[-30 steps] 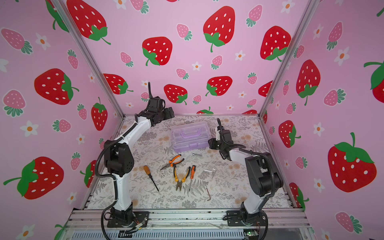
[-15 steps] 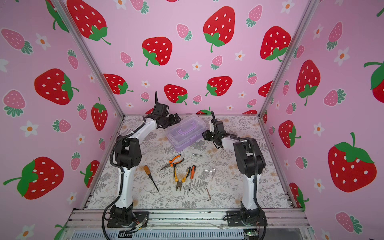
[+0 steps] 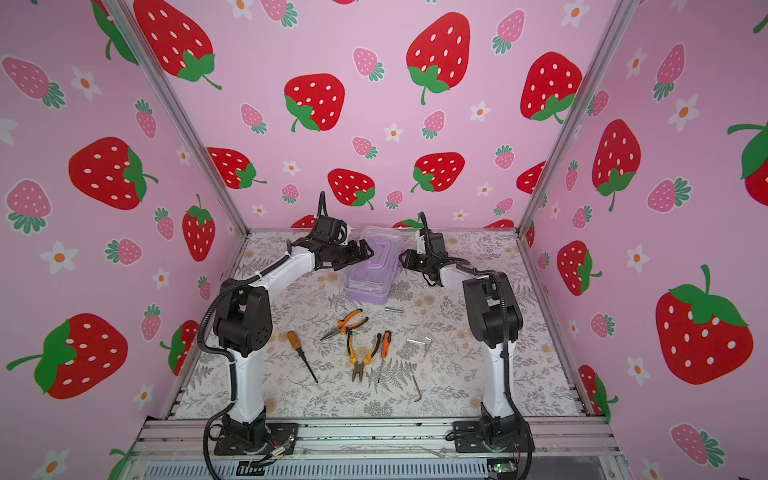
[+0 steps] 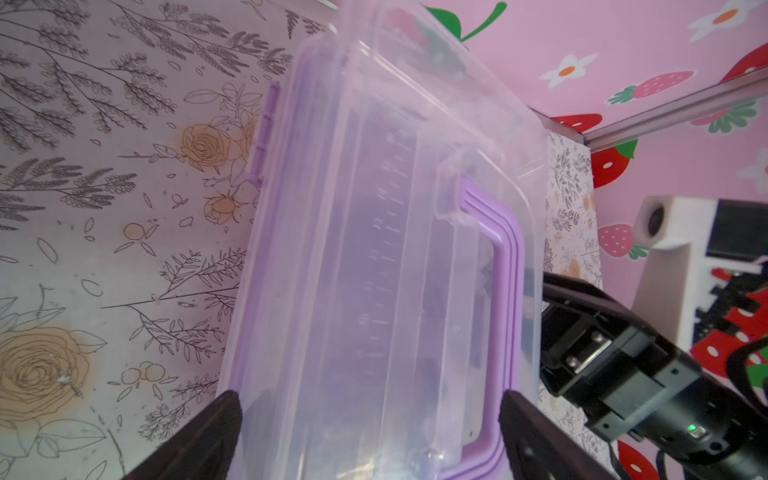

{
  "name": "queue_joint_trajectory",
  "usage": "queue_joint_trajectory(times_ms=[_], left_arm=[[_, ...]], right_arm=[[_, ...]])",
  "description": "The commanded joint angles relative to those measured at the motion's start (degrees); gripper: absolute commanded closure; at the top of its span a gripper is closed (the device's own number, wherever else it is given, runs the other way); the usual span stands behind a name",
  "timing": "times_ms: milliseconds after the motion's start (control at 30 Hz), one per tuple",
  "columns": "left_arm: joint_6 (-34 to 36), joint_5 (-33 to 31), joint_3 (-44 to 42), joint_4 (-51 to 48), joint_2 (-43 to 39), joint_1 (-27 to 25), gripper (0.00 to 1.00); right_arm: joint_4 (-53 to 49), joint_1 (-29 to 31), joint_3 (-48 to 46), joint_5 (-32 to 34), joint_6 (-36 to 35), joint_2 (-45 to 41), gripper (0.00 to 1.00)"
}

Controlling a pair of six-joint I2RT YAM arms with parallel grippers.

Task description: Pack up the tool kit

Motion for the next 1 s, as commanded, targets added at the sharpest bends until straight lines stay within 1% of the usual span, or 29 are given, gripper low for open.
queue_joint_trajectory(times_ms=[0,100,233,267,333,433,500,667,867,900,967], left_arm=[[1.77,-3.21,2.9,-5.62,-0.27,-1.56,0.01],[2.93,-7.72,6.13,-11.07,1.57,-1.9,0.01],[4.78,-13.13,10.25,-15.51,3.38,-2.47,0.01],[5.36,-14.22,11.11,-15.93,3.69,-2.82,0.01],[6.43,-16.83,13.27,-17.54,4.58,-3.63,0.01],[7.91,-20.96,16.85,-20.01,5.99,-4.77,0.01],[8.64,-22.63,18.04,-20.55,6.69,-5.41,0.01],[8.62,-23.57,19.63,-21.31,8.43,-5.64,0.01],[8.46,-23.78,19.01,-21.11,8.86,-5.72,0.0],[8.44,-23.51,18.99,-20.97,8.86,-5.73,0.01],[8.37,-22.38,19.07,-20.95,8.9,-5.75,0.06]], right_arm=[[-0.12,0.4,1.76,-2.3,0.5,0.66,0.58],[-0.42,0.4,1.17,-2.99,0.07,0.02,0.56],[0.55,0.31,-0.97,-5.2,0.06,-1.09,0.49],[1.52,0.23,-1.88,-6.55,0.66,-1.27,0.49],[4.11,-0.02,-3.57,-9.39,2.5,-1.56,0.44],[7.95,-0.42,-6.16,-12.54,5.38,-1.99,0.42],[11.44,-0.65,-8.07,-14.46,7.64,-2.28,0.41],[22.53,-1.44,-12.69,-19.66,15.83,-2.12,0.39],[32.51,-2.15,-16.05,-22.8,22.48,-1.07,0.36],[34.02,-2.24,-16.29,-23.54,23.65,-0.61,0.35],[37.65,-2.24,-16.69,-25.04,27.01,0.76,0.34]])
